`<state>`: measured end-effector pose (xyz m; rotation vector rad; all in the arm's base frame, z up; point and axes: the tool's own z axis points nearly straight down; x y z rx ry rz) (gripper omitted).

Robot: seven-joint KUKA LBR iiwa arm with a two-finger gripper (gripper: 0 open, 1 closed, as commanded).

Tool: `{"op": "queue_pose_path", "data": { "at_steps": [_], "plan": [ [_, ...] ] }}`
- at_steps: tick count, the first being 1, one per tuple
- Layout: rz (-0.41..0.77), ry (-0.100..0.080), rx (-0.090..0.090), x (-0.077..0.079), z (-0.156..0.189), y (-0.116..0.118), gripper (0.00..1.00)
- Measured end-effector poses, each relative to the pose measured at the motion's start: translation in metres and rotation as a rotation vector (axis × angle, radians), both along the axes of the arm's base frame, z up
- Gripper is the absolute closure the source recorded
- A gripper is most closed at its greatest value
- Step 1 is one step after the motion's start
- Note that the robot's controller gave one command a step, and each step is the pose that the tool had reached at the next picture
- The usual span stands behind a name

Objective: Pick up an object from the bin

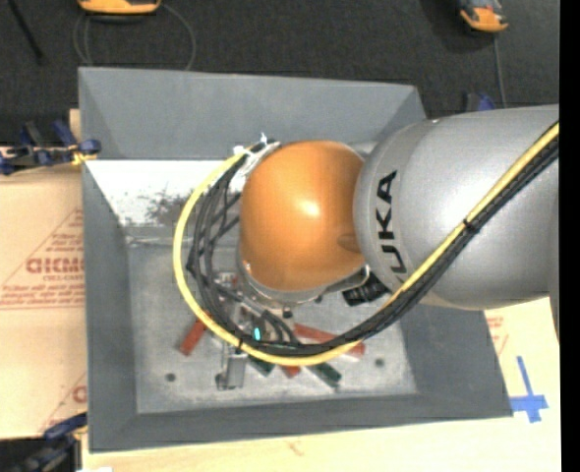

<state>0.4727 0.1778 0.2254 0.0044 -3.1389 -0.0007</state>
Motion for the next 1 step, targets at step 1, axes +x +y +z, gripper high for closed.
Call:
{"op": "queue_pose_path", "data": {
  "at_steps": [1],
  "plan": [
    [-0.003,-0.005,0.001,0.0015,0.0021,-0.0006,0.0]
  ]
}}
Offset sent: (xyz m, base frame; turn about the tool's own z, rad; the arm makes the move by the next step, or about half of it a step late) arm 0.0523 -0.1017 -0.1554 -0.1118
